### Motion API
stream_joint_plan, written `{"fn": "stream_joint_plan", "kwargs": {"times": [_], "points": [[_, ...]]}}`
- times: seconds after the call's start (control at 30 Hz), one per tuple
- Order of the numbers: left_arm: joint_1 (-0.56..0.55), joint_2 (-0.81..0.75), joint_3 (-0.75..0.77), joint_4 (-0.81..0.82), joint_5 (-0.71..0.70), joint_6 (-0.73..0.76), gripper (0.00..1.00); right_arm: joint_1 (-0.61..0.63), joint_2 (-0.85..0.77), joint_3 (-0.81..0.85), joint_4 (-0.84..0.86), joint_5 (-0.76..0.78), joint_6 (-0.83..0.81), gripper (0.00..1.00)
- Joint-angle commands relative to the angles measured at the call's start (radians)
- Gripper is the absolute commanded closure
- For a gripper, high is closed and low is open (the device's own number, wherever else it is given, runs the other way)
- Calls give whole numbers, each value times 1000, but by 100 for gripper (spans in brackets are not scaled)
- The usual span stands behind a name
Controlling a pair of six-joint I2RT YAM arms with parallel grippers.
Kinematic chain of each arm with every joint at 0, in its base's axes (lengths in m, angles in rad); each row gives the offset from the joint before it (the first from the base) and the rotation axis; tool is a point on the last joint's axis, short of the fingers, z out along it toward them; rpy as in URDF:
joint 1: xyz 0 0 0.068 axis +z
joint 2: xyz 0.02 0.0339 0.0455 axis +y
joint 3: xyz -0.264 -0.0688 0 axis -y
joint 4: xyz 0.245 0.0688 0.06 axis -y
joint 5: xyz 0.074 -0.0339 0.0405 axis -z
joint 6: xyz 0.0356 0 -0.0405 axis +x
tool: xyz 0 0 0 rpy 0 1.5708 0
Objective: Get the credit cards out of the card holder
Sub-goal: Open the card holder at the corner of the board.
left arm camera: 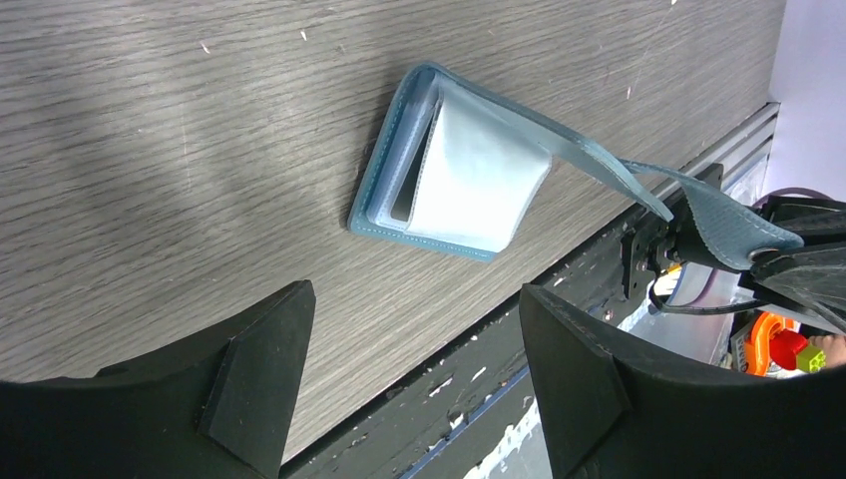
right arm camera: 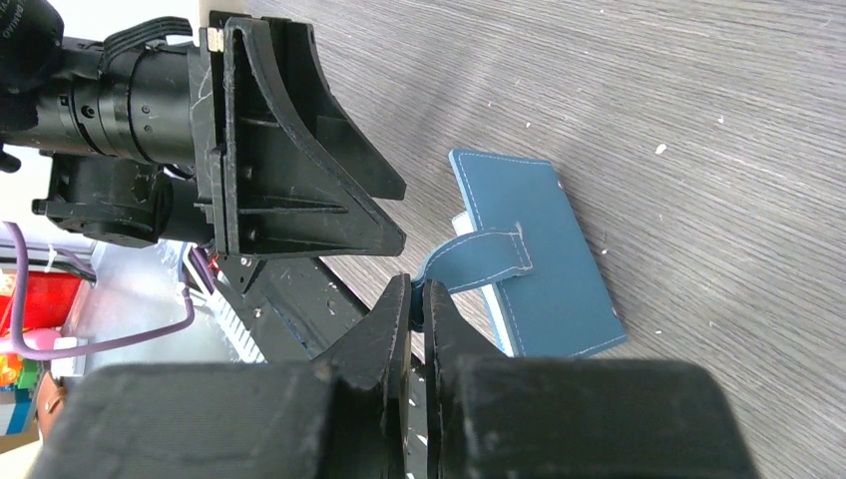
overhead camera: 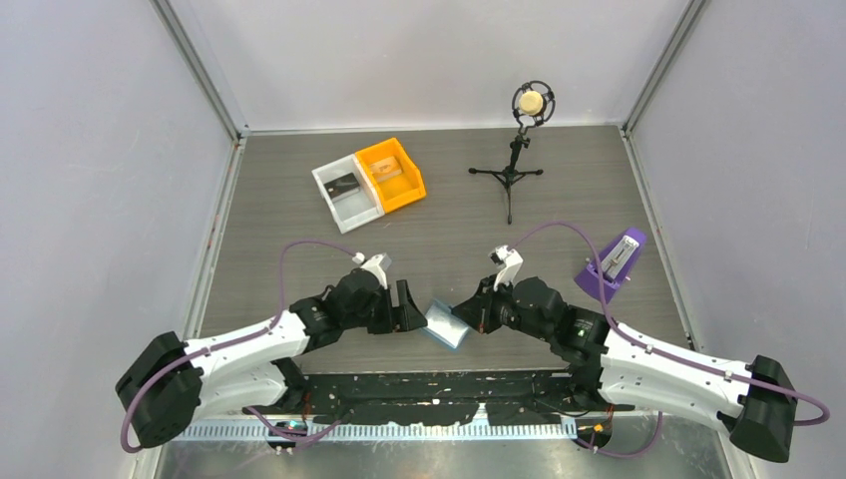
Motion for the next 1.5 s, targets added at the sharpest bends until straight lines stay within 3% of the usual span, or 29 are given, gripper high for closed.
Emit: {"fn": "stream_joint_plan", "kwargs": {"times": [0.0, 0.23, 0.47, 1.1, 1.37, 1.47], "points": [[-15, 34, 14, 70, -27, -20, 23, -4, -16, -7, 12, 40, 22, 95], [-32, 60, 17, 70, -43, -24, 24, -64, -14, -20, -51, 105, -38, 95], [-43, 71, 20, 70, -54, -28, 29, -189, 14, -75, -70, 63, -77, 95], [-54, 218, 65, 205, -27, -23, 36, -235, -24, -164, -70, 42, -56, 95], [-54, 228, 55, 221, -32, -28, 52, -240, -18, -183, -73, 45, -37, 95], [-54, 226, 48, 215, -43, -27, 53, -246, -6, -181, -78, 45, -29, 95]]}}
